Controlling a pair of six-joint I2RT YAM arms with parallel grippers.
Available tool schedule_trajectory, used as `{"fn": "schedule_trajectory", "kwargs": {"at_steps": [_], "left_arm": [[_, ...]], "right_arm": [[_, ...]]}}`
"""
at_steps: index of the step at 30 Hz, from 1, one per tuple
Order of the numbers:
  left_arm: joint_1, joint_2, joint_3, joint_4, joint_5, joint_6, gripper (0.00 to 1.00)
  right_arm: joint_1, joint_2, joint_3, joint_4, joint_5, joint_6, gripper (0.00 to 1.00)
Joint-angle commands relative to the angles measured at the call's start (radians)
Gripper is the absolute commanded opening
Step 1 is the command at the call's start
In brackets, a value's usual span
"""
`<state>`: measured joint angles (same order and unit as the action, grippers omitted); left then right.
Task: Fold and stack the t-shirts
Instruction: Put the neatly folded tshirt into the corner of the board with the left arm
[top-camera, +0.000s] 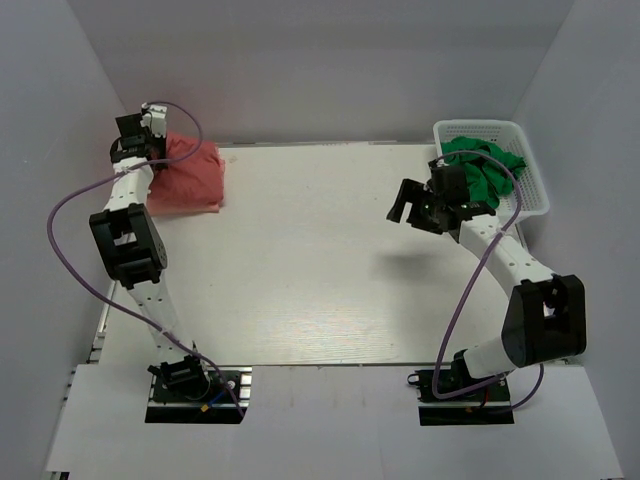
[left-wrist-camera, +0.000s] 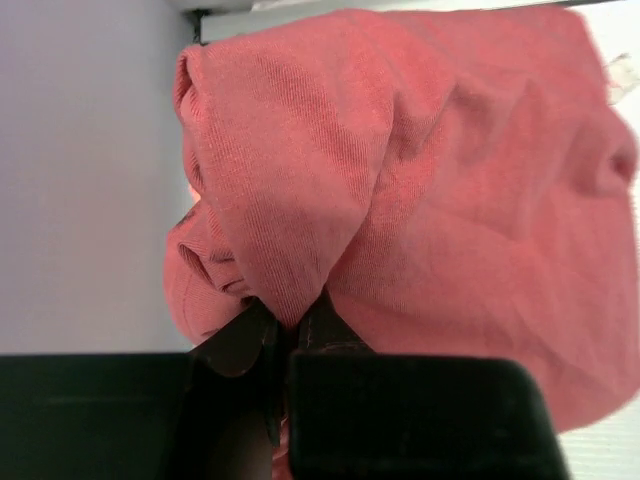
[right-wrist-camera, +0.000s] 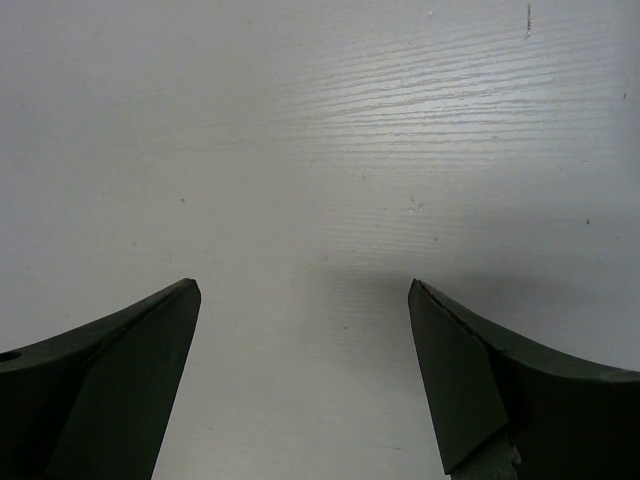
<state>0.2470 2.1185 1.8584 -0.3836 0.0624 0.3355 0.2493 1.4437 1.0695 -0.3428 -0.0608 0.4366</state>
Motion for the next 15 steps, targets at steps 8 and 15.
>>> {"fn": "schedule_trajectory", "kwargs": {"at_steps": [8,15], "left_arm": [[0.035,0.026,0.073,0.006,-0.064,-0.052,1.0],[0.044,0.052,0.14,0.029,-0.064,-0.13,1.0]], "right_arm": [[0.001,0.027,0.116,-0.039,0.005,-0.009,0.91],[-0.001,0.035,0.164,-0.101,0.027,-0.041,0.91]]}}
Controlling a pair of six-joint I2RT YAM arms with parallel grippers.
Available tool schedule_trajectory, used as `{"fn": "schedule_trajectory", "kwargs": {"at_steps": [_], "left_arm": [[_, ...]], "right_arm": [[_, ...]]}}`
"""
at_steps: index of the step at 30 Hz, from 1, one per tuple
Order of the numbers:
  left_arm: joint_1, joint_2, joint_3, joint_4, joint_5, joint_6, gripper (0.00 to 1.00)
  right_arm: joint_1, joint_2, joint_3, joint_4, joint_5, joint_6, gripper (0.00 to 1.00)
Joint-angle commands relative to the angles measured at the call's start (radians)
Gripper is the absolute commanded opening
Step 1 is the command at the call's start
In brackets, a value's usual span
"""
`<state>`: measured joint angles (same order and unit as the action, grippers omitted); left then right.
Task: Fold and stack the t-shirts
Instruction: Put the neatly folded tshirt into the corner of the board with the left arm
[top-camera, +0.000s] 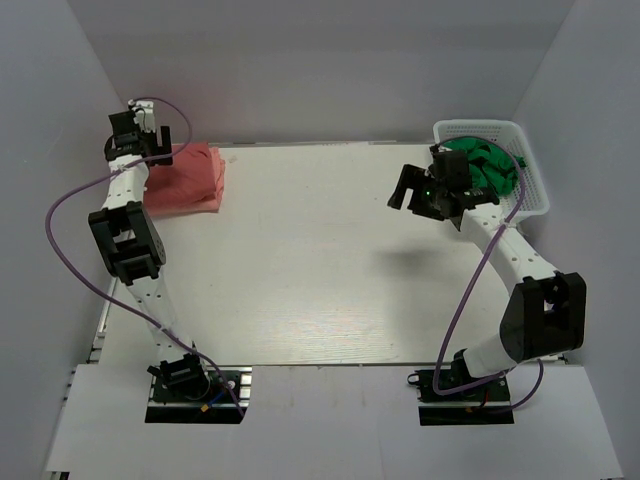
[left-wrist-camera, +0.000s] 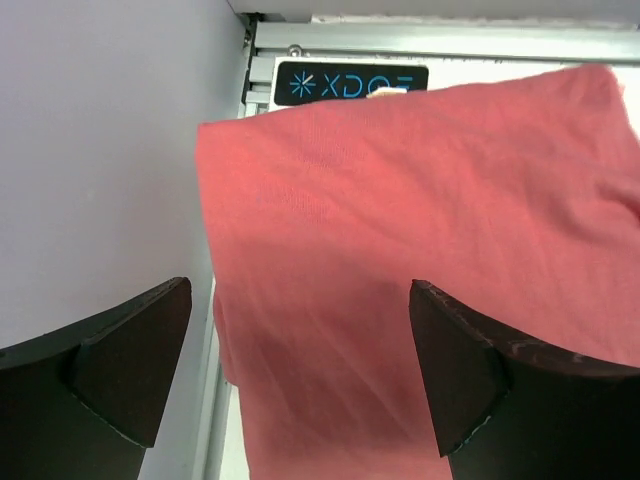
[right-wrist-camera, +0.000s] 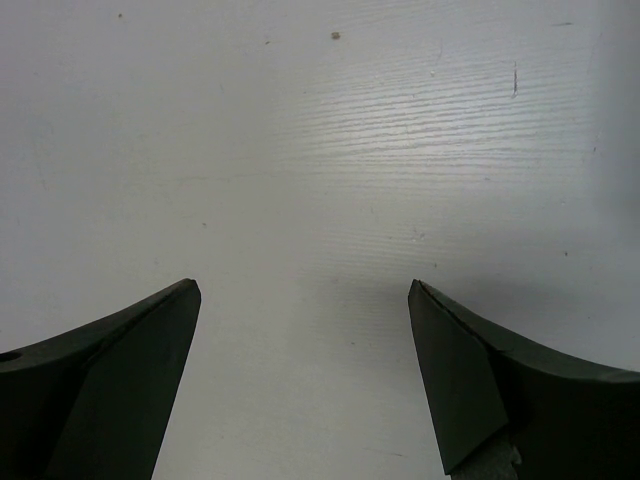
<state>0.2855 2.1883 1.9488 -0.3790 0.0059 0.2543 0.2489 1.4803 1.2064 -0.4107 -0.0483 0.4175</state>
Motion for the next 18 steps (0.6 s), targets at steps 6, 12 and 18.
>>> {"fn": "schedule_trajectory", "kwargs": {"at_steps": [6,12,18], "left_arm": [[-0.005,-0.071,0.006,0.046,0.069,-0.147,1.0],[-0.029,0.0,0.067,-0.015,0.146,-0.279,1.0],[-0.029,0.181,0.277,-0.187,0.199,-0.371,1.0]], "right_arm": [[-0.002,-0.006,-0.01,-0.004,-0.013,-0.008,0.91],[0.0,-0.021,-0.041,0.021,-0.024,-0.002,0.91],[-0.003,-0.051,-0.065,0.026,0.01,-0.011,0.91]]}}
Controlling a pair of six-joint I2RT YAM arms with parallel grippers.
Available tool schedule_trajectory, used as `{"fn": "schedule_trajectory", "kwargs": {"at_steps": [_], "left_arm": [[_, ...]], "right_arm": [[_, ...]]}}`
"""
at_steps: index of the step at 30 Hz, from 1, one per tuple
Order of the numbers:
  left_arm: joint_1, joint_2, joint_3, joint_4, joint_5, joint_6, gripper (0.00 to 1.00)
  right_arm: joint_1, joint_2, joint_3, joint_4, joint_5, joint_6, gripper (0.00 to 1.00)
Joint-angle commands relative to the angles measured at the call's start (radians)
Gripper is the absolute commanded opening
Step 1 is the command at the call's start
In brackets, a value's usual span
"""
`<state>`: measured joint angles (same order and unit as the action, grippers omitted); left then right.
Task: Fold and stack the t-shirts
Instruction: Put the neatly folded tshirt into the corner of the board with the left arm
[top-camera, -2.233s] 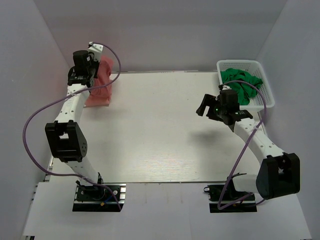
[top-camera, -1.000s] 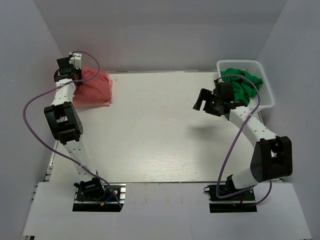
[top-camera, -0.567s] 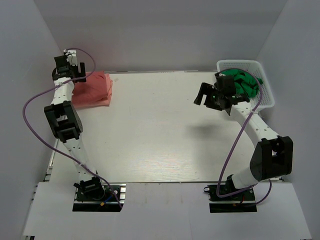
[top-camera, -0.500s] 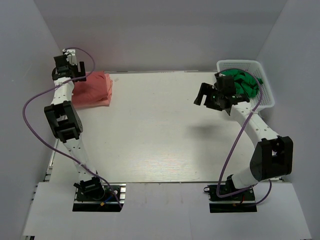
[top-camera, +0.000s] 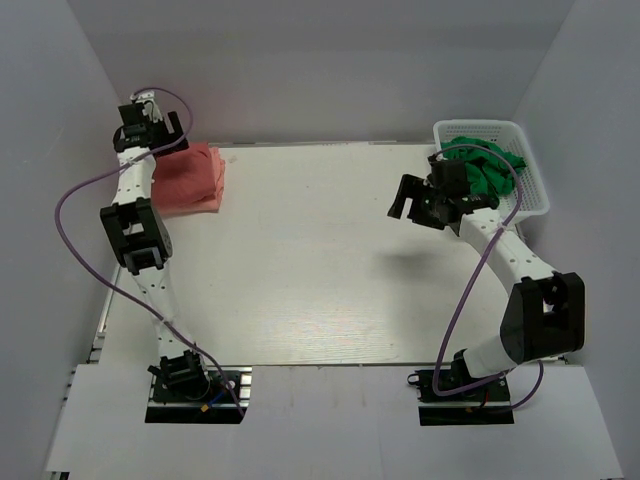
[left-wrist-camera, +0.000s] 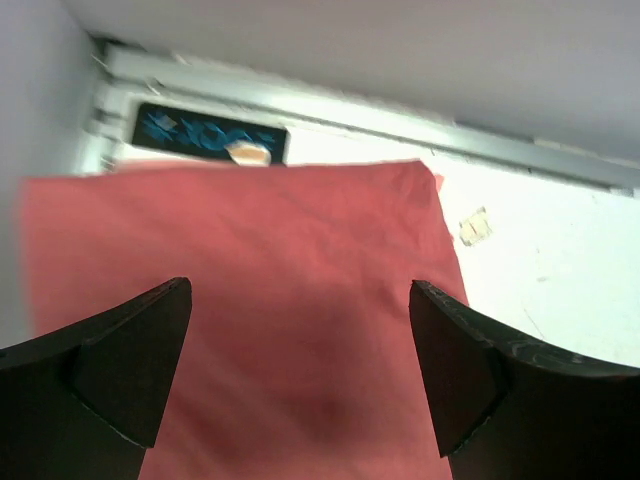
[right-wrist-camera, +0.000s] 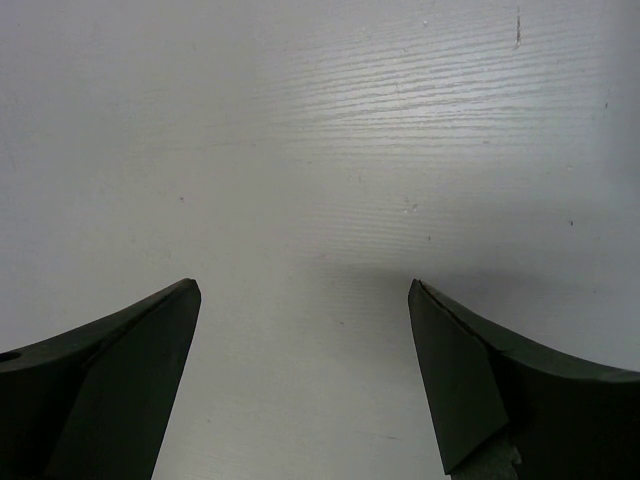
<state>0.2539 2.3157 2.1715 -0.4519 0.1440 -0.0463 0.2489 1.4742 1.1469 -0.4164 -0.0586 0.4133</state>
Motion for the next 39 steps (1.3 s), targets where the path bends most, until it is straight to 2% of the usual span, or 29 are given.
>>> {"fn": "schedule_trajectory", "kwargs": {"at_steps": [1,11,14,17,21,25,29,32,34,37,39], "left_arm": [[-0.007,0.066,0.054,-0.114,0.104,-0.079,1.0],[-0.018,0.146,0.008,-0.114,0.196,-0.089,1.0],[-0.018,0.178,0.037,-0.094,0.233,-0.098,1.0],[-0.018,0.188,0.037,-0.044,0.327,-0.07,1.0],[-0.028,0.179,0.068,-0.033,0.327,-0.036,1.0],[-0.038,0.065,0.033,0.016,0.237,-0.038,1.0],[-0.038,-0.033,0.111,-0.016,0.168,-0.089,1.0],[-0.048,-0.133,0.01,0.041,0.157,-0.141,1.0],[-0.062,-0.222,-0.018,0.021,0.157,-0.154,1.0],[-0.102,-0.384,-0.155,0.012,0.117,-0.175,1.0],[-0.142,-0.503,-0.359,0.012,0.083,-0.231,1.0]], "right_arm": [[-0.002,-0.048,-0.009,0.031,0.026,-0.005,0.91],[-0.002,-0.028,-0.01,0.028,0.034,-0.007,0.91],[0.0,-0.018,-0.001,0.033,0.025,-0.008,0.91],[0.0,-0.014,0.007,0.028,0.022,-0.007,0.91],[0.0,-0.018,0.017,0.022,0.025,-0.007,0.91],[0.0,-0.046,0.019,0.016,0.01,-0.008,0.91],[0.003,-0.104,-0.004,0.031,-0.017,-0.027,0.91],[0.001,-0.158,-0.033,0.044,-0.035,-0.036,0.91],[0.001,-0.205,-0.079,0.059,-0.046,-0.039,0.91],[0.001,-0.294,-0.165,0.125,-0.063,-0.033,0.91],[0.0,-0.383,-0.209,0.16,-0.096,-0.025,0.91]]}}
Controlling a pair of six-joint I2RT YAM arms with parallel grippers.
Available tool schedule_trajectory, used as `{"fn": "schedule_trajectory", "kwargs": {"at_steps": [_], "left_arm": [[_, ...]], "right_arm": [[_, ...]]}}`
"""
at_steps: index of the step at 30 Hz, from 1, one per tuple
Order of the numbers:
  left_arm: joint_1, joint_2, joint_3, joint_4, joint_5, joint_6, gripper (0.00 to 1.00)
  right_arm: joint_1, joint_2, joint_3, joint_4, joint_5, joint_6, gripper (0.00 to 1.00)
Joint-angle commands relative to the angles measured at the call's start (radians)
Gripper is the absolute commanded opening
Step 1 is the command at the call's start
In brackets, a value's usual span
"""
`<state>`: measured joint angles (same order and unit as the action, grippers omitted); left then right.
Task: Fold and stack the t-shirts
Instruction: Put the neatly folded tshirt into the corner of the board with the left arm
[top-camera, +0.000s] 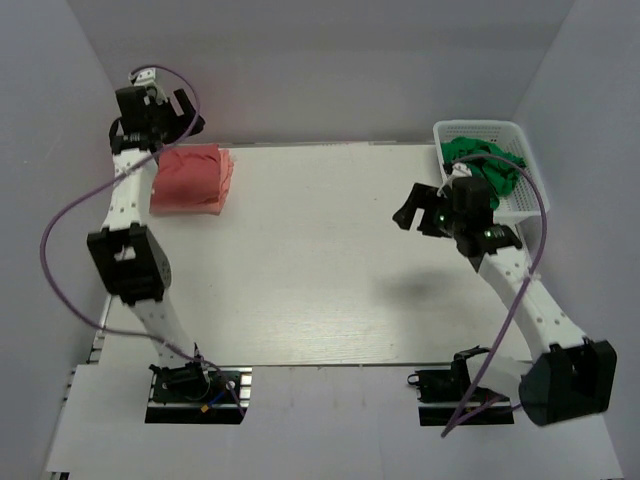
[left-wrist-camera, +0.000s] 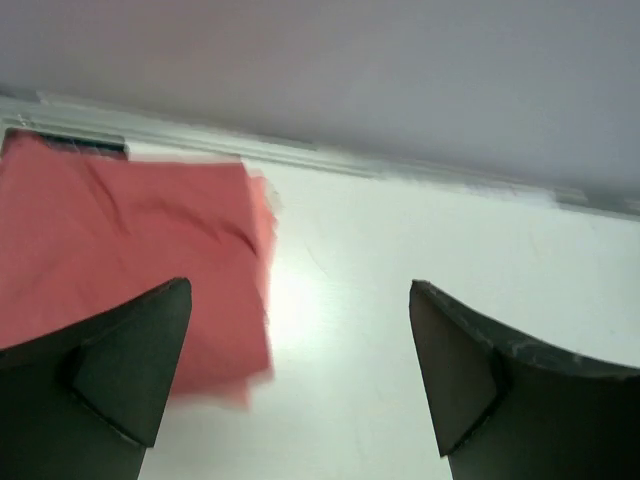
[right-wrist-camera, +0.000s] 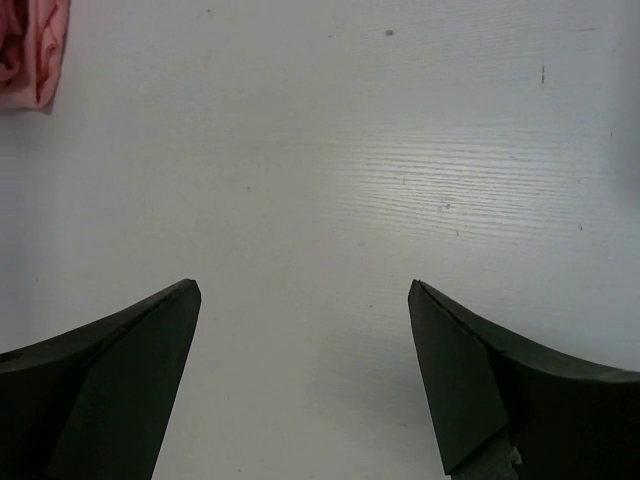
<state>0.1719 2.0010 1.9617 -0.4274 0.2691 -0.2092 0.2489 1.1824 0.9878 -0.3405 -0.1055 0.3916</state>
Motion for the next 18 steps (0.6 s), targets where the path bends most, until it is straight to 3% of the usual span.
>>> {"fn": "schedule_trajectory", "kwargs": {"at_steps": [1,5,8,9,13,18], "left_arm": [[-0.078,-0.262,-0.338,0.04,-0.069,-0.09,1.0],[-0.207,-0.763,-0.803,0.205,-0.082,-0.214,1.0],[-0.245,-1.015,-1.041,0.117,-0.082,-0.269,1.0],[-0.256,-1.065,-1.063,0.116,-0.082,-0.269,1.0],[-0.256,-1.188,-1.054,-0.147,-0.209,-0.271,1.0],[-0.256,-1.228,-1.054,-0.172,-0.22,-0.237,1.0]], "right_arm": [[0.001,-0.113,-0.128,0.136,-0.065,0.006,0.91],[-0.002,-0.24,-0.23,0.167,-0.085,0.017,0.91],[0.0,-0.279,-0.27,0.146,-0.042,0.006,0.91],[-0.002,-0.283,-0.27,0.144,-0.036,0.006,0.91],[0.0,-0.309,-0.308,0.201,-0.034,0.015,0.91],[0.0,-0.329,-0.357,0.274,-0.068,0.044,0.91]]}}
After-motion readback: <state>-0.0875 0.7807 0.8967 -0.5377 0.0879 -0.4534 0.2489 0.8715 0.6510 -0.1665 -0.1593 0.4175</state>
